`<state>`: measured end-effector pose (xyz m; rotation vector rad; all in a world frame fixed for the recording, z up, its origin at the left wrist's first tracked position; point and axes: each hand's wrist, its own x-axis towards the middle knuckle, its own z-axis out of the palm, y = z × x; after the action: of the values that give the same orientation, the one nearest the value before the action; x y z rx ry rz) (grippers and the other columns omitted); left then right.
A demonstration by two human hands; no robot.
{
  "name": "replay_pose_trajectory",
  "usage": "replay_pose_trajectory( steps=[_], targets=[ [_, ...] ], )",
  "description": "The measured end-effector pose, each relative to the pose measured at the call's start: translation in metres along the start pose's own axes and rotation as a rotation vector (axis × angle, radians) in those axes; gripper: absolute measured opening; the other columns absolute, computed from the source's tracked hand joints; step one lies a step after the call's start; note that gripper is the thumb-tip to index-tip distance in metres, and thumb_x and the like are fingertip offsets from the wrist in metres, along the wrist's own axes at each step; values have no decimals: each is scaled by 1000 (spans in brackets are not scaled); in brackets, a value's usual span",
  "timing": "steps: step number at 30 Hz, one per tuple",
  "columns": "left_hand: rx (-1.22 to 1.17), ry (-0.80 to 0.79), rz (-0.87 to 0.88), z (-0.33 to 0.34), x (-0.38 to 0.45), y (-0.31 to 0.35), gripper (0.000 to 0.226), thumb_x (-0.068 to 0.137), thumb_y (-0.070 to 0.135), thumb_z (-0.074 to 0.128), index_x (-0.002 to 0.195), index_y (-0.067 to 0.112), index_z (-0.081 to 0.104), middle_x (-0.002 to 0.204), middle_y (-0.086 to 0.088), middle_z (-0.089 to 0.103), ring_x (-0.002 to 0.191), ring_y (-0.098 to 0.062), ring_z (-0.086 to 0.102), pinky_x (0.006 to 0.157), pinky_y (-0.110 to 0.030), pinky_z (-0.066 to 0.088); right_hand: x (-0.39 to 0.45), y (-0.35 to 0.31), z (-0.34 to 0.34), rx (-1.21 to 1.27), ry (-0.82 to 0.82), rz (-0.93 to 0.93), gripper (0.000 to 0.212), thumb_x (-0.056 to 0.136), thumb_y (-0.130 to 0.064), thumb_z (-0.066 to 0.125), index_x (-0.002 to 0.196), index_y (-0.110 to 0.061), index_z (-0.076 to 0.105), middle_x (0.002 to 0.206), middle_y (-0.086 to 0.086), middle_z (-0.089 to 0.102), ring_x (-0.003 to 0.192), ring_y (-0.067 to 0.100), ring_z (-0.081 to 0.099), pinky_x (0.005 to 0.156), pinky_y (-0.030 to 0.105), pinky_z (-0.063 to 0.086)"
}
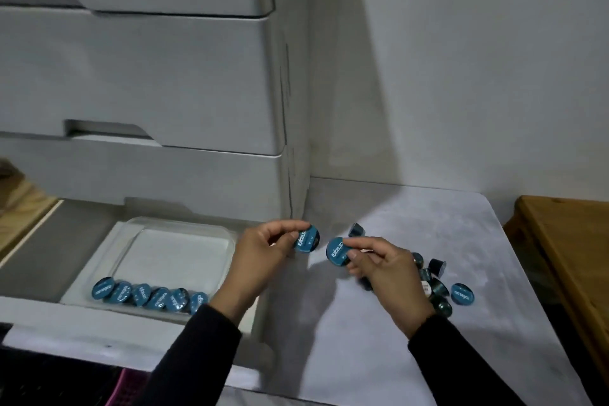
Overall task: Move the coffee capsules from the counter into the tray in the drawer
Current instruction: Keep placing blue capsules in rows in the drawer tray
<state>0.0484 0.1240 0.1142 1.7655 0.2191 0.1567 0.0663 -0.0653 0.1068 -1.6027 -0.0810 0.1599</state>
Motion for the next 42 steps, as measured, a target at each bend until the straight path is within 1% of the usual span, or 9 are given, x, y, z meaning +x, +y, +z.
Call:
replay_pose_trajectory(
  steps=[4, 9, 13, 17, 21, 25, 29, 33, 42],
  targets=[
    [110, -57, 57, -75, 6, 11, 26, 85, 5, 62, 84, 29, 74, 86, 14, 75, 81, -1, 68, 76, -9, 50, 4, -20, 50, -41, -119, -36, 31, 82, 5, 60, 77, -23, 72, 59, -7, 70, 55, 7, 61, 58, 14, 51],
    [280, -149, 44, -183, 29, -10, 28, 82, 1, 65, 79, 28, 74, 77, 14, 75, 74, -1, 68, 74, -10, 51, 16, -31, 136, -122, -303, -23, 20, 83, 7, 58, 86, -8, 72, 67, 7, 66, 52, 3, 58, 57, 14, 51],
    [480, -246, -5, -268, 55, -52, 32, 80, 4, 70, 72, 34, 75, 77, 15, 75, 76, -1, 68, 77, -16, 53, 35, -21, 215, -223, -392, 56, 24, 82, 4, 61, 79, -18, 71, 68, 5, 67, 55, 6, 58, 58, 17, 52],
    [652, -431, -32, -319, 80, -92, 15, 80, 6, 69, 84, 19, 76, 65, 25, 68, 69, 8, 63, 70, -8, 49, 56, 9, 286, -351, -394, 187, 20, 80, -5, 64, 74, -22, 73, 70, 10, 71, 59, 12, 61, 64, 30, 54],
    [762, -601, -5, -335, 98, -116, 16, 82, 4, 65, 89, 13, 76, 76, 8, 72, 62, 16, 57, 64, 2, 39, 68, 35, 331, -391, -334, 312, 18, 80, -1, 62, 74, -15, 73, 61, 1, 67, 48, 7, 57, 47, 21, 46],
    [833, -703, 45, -337, 108, -129, 21, 81, -1, 62, 91, 12, 75, 93, -3, 75, 70, 9, 59, 68, 4, 37, 68, 51, 349, -402, -295, 448, 23, 78, 3, 60, 68, -16, 70, 63, 7, 66, 52, 14, 59, 47, 22, 46],
    [849, -766, 62, -338, 112, -138, 27, 80, -6, 56, 91, 10, 75, 93, -5, 75, 86, -12, 66, 80, -12, 47, 68, 60, 355, -439, -271, 473, 25, 73, 5, 66, 62, -17, 70, 59, 7, 64, 49, 15, 58, 50, 24, 51],
    [849, -795, 84, -341, 111, -141, 34, 77, -11, 51, 89, 11, 74, 91, -6, 74, 73, -7, 61, 80, -21, 51, 69, 63, 357, -432, -262, 474, 25, 70, 7, 67, 61, -16, 70, 56, 7, 64, 48, 14, 59, 54, 26, 55],
    [874, -797, 37, -348, 111, -143, 25, 78, -9, 57, 91, 7, 71, 86, -13, 74, 64, -8, 62, 68, -12, 49, 72, 63, 372, -368, -324, 538, 19, 71, 11, 65, 67, -7, 68, 52, 5, 65, 47, 13, 61, 51, 23, 54]
  ],
)
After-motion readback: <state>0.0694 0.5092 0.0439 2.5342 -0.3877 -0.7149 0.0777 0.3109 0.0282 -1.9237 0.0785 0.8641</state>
